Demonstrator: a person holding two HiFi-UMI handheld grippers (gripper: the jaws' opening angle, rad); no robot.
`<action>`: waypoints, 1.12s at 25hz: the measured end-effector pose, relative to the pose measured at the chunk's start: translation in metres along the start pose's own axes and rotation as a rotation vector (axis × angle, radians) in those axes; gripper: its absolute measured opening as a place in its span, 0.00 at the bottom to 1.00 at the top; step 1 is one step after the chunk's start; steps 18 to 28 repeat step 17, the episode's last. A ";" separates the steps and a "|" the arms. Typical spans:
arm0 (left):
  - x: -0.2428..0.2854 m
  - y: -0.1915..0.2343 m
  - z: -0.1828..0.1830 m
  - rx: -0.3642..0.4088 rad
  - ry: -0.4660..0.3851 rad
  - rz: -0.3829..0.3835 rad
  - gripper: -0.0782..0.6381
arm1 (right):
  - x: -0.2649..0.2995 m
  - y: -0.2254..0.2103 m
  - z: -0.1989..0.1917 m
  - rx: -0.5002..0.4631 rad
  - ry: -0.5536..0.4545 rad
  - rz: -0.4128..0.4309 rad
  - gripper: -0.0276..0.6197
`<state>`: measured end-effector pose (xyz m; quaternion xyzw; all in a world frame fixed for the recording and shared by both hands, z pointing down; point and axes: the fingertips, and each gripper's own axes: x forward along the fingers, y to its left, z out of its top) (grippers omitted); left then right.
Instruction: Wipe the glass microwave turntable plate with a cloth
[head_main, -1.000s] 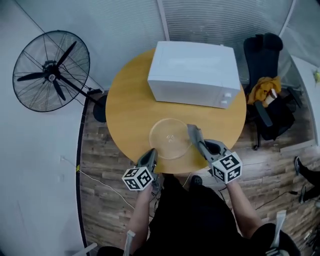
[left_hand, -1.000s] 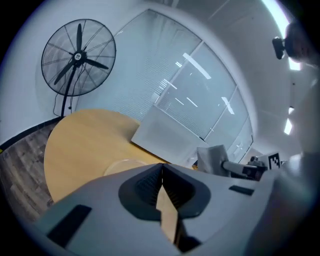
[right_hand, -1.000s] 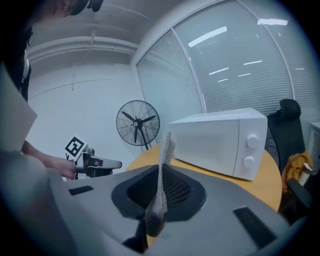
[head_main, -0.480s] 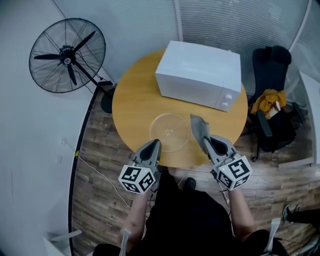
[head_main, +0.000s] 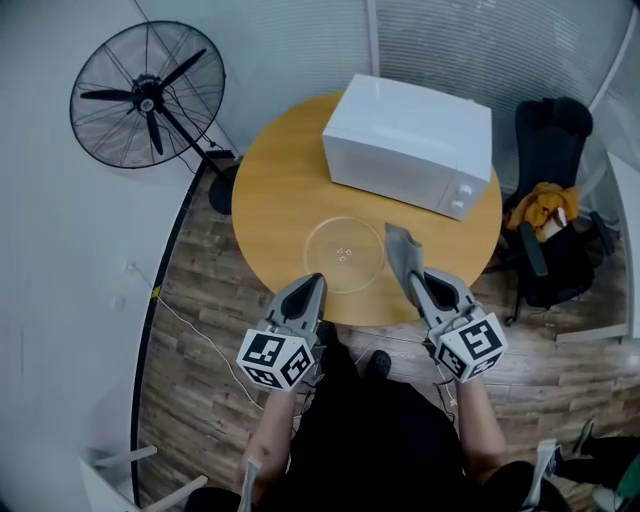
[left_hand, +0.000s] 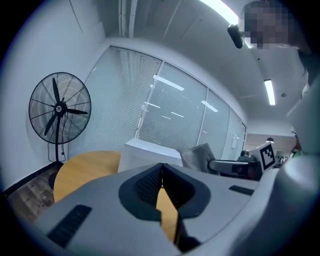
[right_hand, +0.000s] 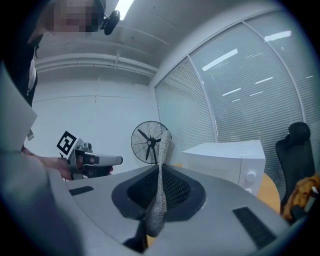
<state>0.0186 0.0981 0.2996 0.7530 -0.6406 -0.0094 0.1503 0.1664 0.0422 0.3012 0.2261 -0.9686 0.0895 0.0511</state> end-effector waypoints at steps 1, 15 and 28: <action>-0.001 0.000 0.001 0.001 -0.002 0.000 0.10 | -0.001 0.000 0.000 0.002 -0.001 -0.002 0.07; 0.008 -0.007 -0.005 0.008 0.022 0.000 0.11 | -0.003 -0.004 -0.003 -0.012 0.007 -0.005 0.07; 0.009 -0.008 -0.006 0.011 0.024 -0.003 0.11 | -0.004 -0.005 -0.003 -0.017 0.007 -0.003 0.07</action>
